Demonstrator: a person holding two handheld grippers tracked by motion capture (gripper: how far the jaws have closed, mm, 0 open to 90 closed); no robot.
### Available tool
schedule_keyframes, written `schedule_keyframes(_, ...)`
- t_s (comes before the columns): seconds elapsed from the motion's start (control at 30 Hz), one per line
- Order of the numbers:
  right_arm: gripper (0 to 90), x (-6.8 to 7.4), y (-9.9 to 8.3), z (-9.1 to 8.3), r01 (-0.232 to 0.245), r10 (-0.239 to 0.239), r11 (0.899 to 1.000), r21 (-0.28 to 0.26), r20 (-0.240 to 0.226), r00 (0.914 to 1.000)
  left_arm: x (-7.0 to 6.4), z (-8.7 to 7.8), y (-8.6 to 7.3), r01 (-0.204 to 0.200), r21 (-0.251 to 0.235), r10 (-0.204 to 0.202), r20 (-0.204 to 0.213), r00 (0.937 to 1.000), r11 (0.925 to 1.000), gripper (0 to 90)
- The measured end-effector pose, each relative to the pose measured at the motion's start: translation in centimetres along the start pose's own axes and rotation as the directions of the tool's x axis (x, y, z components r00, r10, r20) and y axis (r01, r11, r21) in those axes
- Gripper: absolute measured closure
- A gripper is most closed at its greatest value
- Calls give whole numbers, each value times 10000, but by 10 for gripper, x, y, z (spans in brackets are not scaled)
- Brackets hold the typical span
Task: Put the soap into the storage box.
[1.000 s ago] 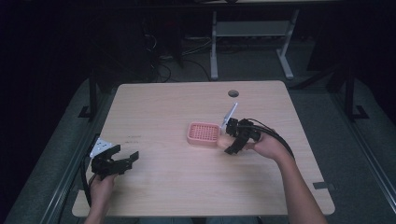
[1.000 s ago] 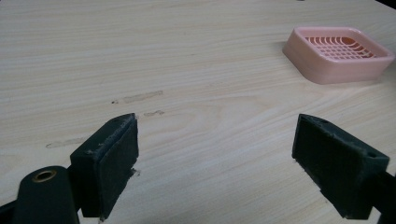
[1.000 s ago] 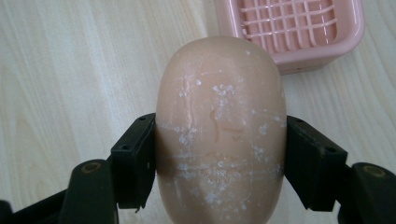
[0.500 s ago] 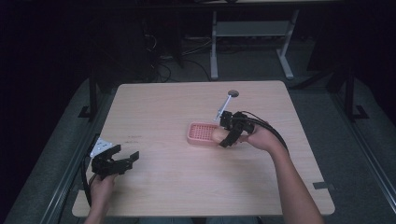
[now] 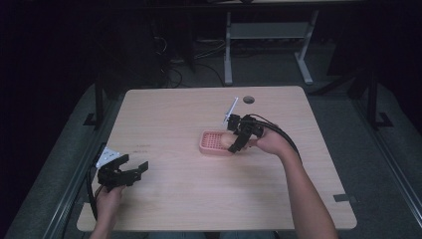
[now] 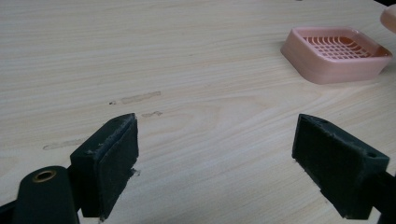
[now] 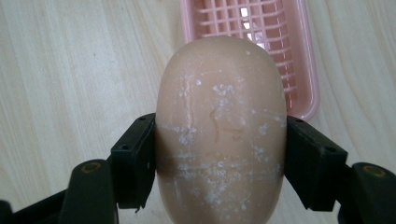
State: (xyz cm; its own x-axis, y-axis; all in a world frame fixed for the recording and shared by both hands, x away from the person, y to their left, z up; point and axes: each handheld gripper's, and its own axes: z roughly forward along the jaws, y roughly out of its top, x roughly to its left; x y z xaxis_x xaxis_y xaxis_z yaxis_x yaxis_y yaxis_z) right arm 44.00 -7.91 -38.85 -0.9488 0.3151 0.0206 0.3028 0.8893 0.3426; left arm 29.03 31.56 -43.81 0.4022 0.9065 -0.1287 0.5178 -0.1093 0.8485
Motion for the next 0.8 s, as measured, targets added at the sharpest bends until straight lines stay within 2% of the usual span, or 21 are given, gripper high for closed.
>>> schedule_keyframes(0.27, 319, -5, 11, 3, 3, -4, 9999, -115, -28, 10000, 0, 0, 0, -4, 0, 4, 13, 10000, 10000, 142)
schedule_keyframes(0.37, 318, -7, 16, 6, 110, -111, 9998, 190, 91, 9999, 0, 0, 0, -11, 40, 11, 16, 10000, 10000, 142)
schedule_keyframes(0.6, 318, -13, 27, 9, 96, -95, 9999, 66, -86, 9999, 0, 0, 0, -22, 65, 22, 18, 10000, 10000, 142)
schedule_keyframes(0.7, 318, -15, 31, 13, 203, -202, 9993, 304, -27, 9998, 0, 0, 0, -17, 17, 17, 33, 10000, 10000, 142)
schedule_keyframes(0.8, 318, -17, 36, 16, 298, -295, 9993, 220, -119, 9995, 0, 0, 0, -5, -3, 5, 34, 10000, 10000, 142)
